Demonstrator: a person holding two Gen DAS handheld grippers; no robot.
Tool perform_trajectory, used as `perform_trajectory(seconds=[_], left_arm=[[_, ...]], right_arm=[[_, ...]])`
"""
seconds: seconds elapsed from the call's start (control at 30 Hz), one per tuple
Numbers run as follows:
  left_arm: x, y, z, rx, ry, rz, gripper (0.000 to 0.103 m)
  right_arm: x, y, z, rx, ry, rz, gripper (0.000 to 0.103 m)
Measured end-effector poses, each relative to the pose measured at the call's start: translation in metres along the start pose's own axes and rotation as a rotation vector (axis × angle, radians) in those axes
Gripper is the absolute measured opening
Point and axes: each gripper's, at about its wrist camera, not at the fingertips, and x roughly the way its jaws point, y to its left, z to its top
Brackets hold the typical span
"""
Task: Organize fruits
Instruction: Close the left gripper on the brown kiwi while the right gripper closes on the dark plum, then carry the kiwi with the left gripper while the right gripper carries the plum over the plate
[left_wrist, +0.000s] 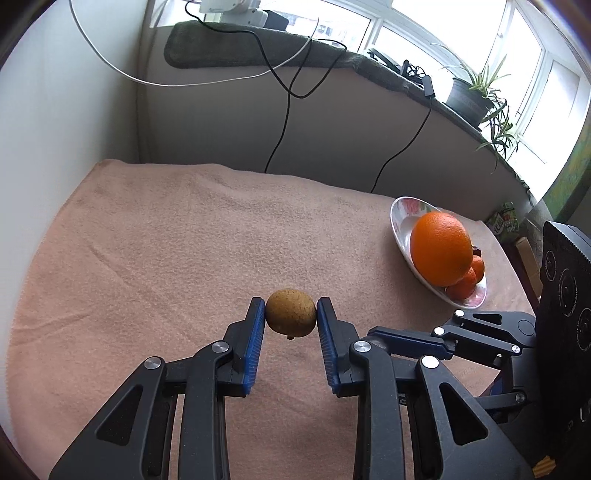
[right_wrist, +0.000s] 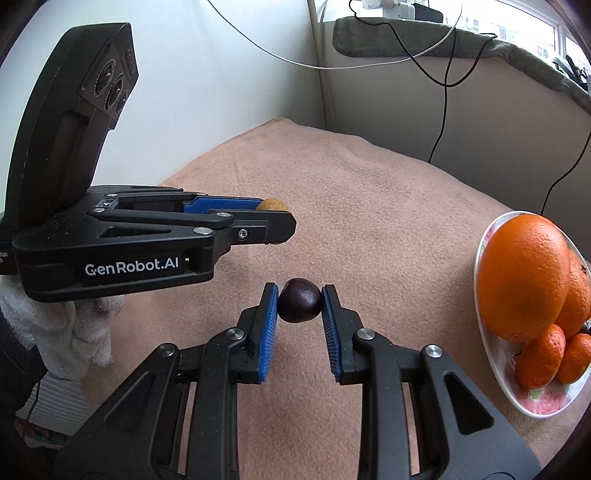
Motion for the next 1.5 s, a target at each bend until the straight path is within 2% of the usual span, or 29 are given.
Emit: perform_trajectory(seconds=[0.6, 1.13, 1.5], left_arm=[[0.017, -0.069, 0.037, 0.096, -0.028, -0.057, 0.027], [0.055, -0.125, 0.079, 0.194, -0.019, -0.103, 0.027], [0.079, -0.140, 0.093, 0.215, 0.009, -0.114, 0.027]], right_arm=[[-0.090, -0.066, -0.023, 0.094, -0.138, -0.122, 0.025], [-0.117, -0.147, -0.027, 0.210, -0.190, -0.222, 0.025], [-0.106, -0.182, -0.023, 0.238, -0.169, -0.240, 0.025]])
